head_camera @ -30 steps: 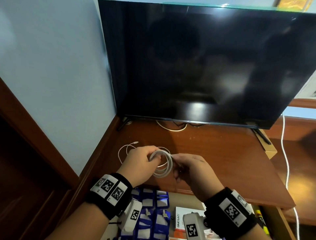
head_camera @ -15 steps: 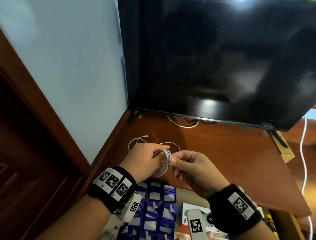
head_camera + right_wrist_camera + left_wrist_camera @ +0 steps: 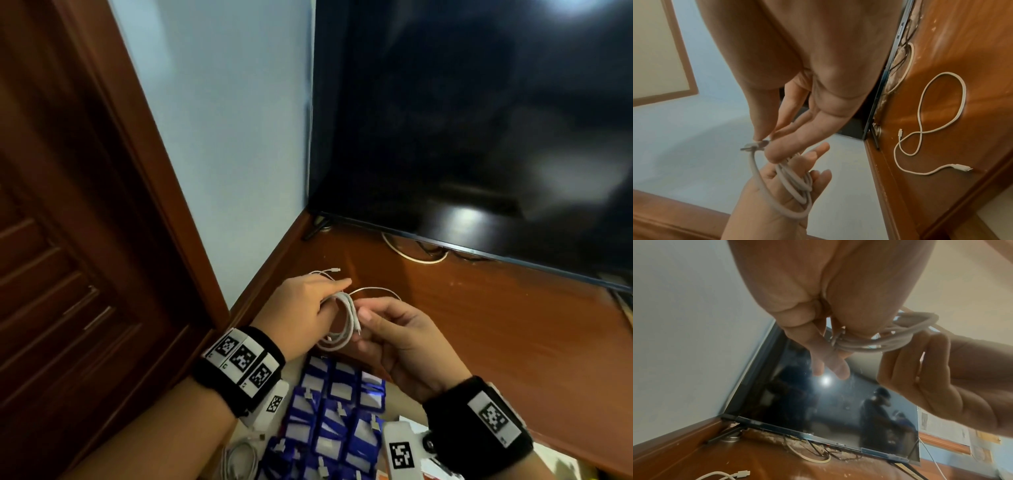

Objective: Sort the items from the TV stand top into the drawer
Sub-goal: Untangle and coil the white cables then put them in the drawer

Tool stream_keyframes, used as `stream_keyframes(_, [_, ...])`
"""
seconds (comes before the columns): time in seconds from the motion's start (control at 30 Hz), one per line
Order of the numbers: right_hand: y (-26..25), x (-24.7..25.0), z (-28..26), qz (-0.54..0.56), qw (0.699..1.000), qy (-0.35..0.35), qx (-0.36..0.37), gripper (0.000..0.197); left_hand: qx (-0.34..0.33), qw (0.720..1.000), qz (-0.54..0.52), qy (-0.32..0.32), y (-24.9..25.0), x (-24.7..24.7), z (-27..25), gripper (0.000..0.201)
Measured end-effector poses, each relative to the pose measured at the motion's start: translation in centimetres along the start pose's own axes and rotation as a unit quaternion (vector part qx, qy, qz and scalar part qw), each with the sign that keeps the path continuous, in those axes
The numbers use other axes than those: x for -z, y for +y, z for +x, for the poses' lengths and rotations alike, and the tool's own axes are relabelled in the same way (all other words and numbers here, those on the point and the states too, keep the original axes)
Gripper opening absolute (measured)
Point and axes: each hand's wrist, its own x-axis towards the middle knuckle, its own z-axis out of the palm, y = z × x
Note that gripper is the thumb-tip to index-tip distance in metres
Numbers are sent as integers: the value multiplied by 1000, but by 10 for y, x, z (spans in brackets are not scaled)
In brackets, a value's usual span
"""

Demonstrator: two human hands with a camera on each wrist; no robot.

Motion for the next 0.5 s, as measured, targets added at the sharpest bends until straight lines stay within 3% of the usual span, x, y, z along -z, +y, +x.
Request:
stream_keyframes(0.27, [7,-11,6,-50,999,1,-7,54,-33,999,-13,-13,-3,1,-1,41])
stream_keyframes(0.5, [8,-6,3,-38,999,-1,-30,43,-38,996,55,-56,-7,-3,0,41])
